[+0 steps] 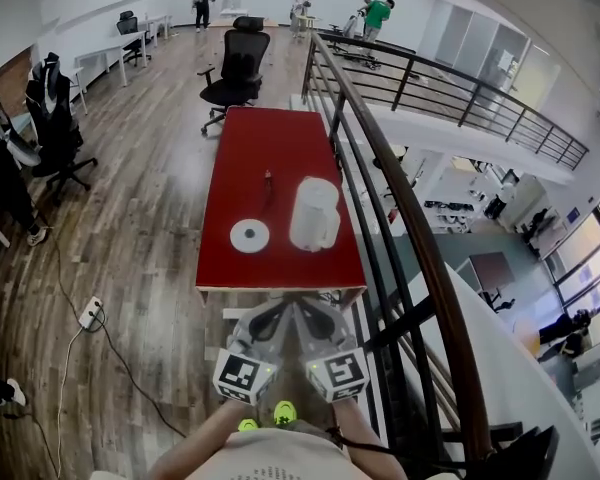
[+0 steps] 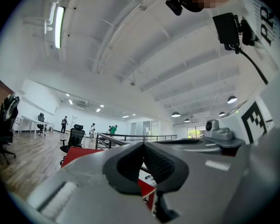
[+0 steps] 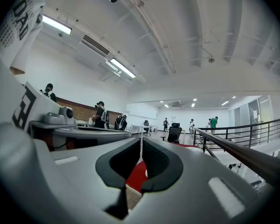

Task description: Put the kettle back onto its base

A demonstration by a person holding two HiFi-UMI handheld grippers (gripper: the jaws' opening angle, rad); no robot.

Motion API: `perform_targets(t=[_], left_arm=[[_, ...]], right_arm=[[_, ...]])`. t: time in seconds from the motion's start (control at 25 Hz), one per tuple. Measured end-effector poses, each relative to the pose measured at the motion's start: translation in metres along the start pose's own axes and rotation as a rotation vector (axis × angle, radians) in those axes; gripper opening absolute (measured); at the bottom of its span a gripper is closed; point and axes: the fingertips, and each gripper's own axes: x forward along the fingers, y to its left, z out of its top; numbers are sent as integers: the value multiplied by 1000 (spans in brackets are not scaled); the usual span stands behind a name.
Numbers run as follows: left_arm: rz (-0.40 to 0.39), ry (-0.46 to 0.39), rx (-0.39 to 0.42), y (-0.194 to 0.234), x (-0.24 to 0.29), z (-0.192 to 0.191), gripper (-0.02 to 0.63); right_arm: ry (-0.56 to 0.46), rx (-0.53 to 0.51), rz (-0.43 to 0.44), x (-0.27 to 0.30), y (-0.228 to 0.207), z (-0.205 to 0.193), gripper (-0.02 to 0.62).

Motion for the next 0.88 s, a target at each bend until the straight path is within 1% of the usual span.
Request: perform_targets(t=[0.24, 0.6, 0.72, 0.88], left_arm=[[32, 6, -6, 5, 23, -8, -8], [65, 6, 5, 9, 55, -18, -8], [74, 6, 8, 10, 62, -22, -8], [82, 18, 3, 10, 65, -26, -8]], right_arm=[[4, 14, 25, 11, -22, -8, 8], [19, -7, 69, 22, -53, -17, 15], [18, -9, 76, 25, -60, -21, 31], [29, -7, 79, 25, -66, -30, 32]])
